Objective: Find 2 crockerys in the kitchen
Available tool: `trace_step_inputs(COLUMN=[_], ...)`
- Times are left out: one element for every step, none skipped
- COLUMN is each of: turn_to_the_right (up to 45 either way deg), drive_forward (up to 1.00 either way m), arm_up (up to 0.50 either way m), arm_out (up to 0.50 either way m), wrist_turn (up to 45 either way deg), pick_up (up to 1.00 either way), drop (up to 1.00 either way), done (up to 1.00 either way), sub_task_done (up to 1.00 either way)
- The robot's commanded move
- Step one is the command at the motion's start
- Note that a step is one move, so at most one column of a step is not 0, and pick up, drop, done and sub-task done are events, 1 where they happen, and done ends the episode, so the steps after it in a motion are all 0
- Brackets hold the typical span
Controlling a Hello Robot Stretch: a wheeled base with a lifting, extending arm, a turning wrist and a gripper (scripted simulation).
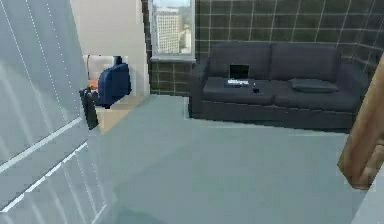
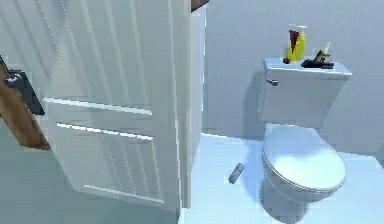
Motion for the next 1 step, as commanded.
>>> trace_step_inputs(turn_to_the_right=[0.0], drive_forward=[1.00], arm_up=[0.00], arm_out=[0.00], wrist_turn=[0.0], pick_up=[0.00], drop=[0.00], done=[0.00], sub_task_done=[0.00])
